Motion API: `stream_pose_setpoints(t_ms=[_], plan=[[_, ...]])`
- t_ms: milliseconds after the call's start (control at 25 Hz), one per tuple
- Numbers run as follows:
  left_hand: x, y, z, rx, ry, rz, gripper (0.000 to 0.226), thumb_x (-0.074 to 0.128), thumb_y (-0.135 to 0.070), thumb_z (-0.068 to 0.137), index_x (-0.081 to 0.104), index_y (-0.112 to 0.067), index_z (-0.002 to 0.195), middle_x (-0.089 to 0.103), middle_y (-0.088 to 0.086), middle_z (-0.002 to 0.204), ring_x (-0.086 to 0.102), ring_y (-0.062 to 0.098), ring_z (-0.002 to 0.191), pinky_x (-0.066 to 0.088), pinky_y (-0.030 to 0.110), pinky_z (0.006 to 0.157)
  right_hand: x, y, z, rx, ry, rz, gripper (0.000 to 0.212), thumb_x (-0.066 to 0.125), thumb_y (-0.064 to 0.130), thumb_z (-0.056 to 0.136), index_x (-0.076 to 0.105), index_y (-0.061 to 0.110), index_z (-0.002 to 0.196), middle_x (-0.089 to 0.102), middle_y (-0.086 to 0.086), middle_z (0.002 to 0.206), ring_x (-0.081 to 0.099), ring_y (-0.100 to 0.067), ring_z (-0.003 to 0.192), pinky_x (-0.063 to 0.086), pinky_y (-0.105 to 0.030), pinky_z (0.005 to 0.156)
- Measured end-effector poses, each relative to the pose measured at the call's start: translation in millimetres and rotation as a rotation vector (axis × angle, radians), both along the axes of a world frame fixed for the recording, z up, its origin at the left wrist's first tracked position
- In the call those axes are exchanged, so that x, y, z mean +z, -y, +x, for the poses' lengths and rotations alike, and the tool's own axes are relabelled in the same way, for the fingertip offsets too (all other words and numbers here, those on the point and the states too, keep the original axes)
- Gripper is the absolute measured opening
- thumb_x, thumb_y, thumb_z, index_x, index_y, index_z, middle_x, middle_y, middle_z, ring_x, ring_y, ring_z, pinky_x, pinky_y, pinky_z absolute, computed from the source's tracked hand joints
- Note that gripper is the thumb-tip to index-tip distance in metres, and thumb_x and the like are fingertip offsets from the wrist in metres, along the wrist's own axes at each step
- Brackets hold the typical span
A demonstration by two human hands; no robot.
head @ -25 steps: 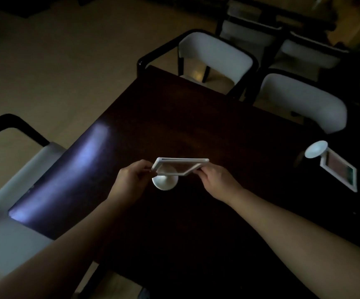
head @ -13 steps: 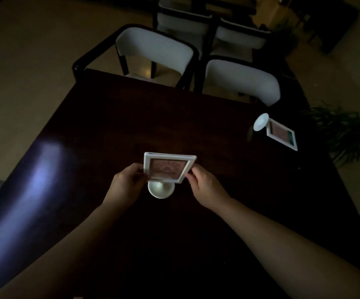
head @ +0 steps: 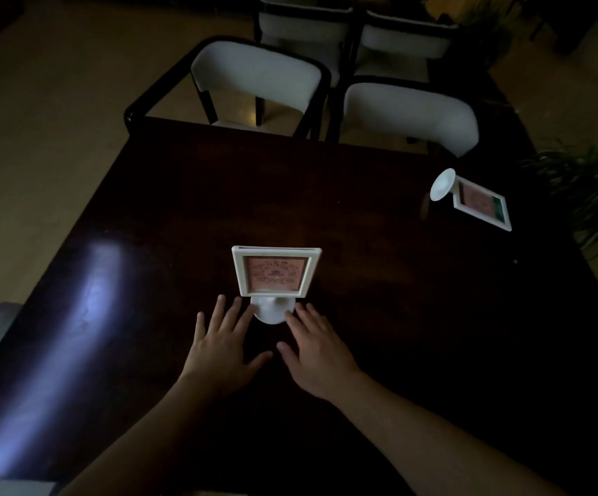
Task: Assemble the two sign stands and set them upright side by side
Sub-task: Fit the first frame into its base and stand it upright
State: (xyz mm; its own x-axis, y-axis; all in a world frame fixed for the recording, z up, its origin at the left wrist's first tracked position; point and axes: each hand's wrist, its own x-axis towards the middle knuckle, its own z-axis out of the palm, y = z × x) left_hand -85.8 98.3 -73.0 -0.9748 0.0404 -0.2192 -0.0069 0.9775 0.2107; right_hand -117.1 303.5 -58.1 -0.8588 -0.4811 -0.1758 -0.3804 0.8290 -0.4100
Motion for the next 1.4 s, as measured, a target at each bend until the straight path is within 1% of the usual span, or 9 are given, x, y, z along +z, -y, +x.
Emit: stream_pose_setpoints(t_ms=[40,120,240,440,640,880,1040,1280,1400], plan=[[-2,-3,0,-0.041,0.009,-0.035,0.1,0.022,-0.084,0.08,0.0,-0.028,0.159,-0.005,0.0,0.166,-0.022,0.026,0.149,-0.005,0.056,0.118,-4,5,1,0.033,0.003,0.034,0.073,0.022,0.063,0.096,0.014,0.022,0.156,0.008,-0.007,0.166,-0.003,-0.021,0.151,0.002,-0.039,0.119],[-4,-7,-1,-0.083,0.026,-0.087,0.1,0.018,-0.08,0.078,-0.008,-0.026,0.158,-0.012,-0.001,0.166,-0.026,0.025,0.147,-0.006,0.056,0.118,-11,14,3,0.059,0.023,0.064,0.078,0.015,0.07,0.093,0.004,0.028,0.156,-0.004,-0.008,0.166,-0.012,-0.021,0.15,-0.004,-0.041,0.118],[-5,-14,-4,-0.098,0.033,-0.082,0.1,0.021,-0.075,0.077,-0.013,-0.025,0.156,-0.015,-0.001,0.165,-0.028,0.024,0.146,-0.009,0.053,0.118,-20,14,3,0.035,0.037,0.08,0.081,0.01,0.075,0.09,-0.002,0.03,0.156,-0.013,-0.006,0.165,-0.016,-0.018,0.149,-0.009,-0.038,0.116],[-4,-43,-10,-0.131,0.03,-0.094,0.101,0.019,-0.078,0.077,-0.013,-0.023,0.156,-0.018,-0.001,0.164,-0.029,0.026,0.146,-0.011,0.053,0.118,-27,-12,3,-0.018,0.008,0.076,0.082,0.005,0.075,0.09,-0.002,0.027,0.156,-0.012,-0.004,0.164,-0.018,-0.014,0.147,-0.01,-0.036,0.116],[-6,-99,-22,-0.19,0.04,-0.094,0.101,0.015,-0.079,0.077,-0.017,-0.023,0.155,-0.02,0.001,0.164,-0.031,0.026,0.145,-0.011,0.053,0.119,-28,-66,0,-0.094,0.011,0.082,0.081,0.001,0.076,0.09,-0.004,0.029,0.155,-0.012,-0.002,0.164,-0.018,-0.013,0.147,-0.01,-0.035,0.116],[-7,-171,-39,-0.279,0.047,-0.088,0.1,0.017,-0.076,0.079,-0.018,-0.021,0.155,-0.021,0.003,0.164,-0.032,0.026,0.144,-0.011,0.052,0.119,-31,-135,-1,-0.195,0.011,0.099,0.08,0.002,0.076,0.09,-0.004,0.029,0.155,-0.014,0.002,0.162,-0.018,-0.012,0.147,-0.006,-0.036,0.118],[-7,-214,-49,-0.318,0.051,-0.077,0.1,0.018,-0.075,0.08,-0.017,-0.021,0.155,-0.021,0.004,0.164,-0.032,0.026,0.144,-0.009,0.051,0.12,-33,-176,-5,-0.243,0.02,0.099,0.08,0.003,0.076,0.09,-0.002,0.03,0.155,-0.012,0.001,0.163,-0.019,-0.011,0.146,-0.01,-0.033,0.114],[-8,-265,-63,-0.356,0.047,-0.051,0.098,0.02,-0.074,0.082,-0.015,-0.022,0.156,-0.02,0.003,0.164,-0.032,0.023,0.145,-0.011,0.052,0.119,-30,-224,-13,-0.297,0.024,0.105,0.08,0.004,0.075,0.091,0.001,0.029,0.156,-0.011,0.0,0.165,-0.017,-0.011,0.147,-0.009,-0.032,0.114],[-9,-290,-73,-0.38,0.044,-0.045,0.099,0.02,-0.075,0.08,-0.014,-0.022,0.156,-0.019,0.004,0.165,-0.031,0.023,0.145,-0.012,0.051,0.119,-28,-249,-18,-0.325,0.037,0.092,0.081,0.004,0.075,0.09,0.001,0.029,0.156,-0.011,0.001,0.165,-0.017,-0.01,0.147,-0.006,-0.033,0.116]])
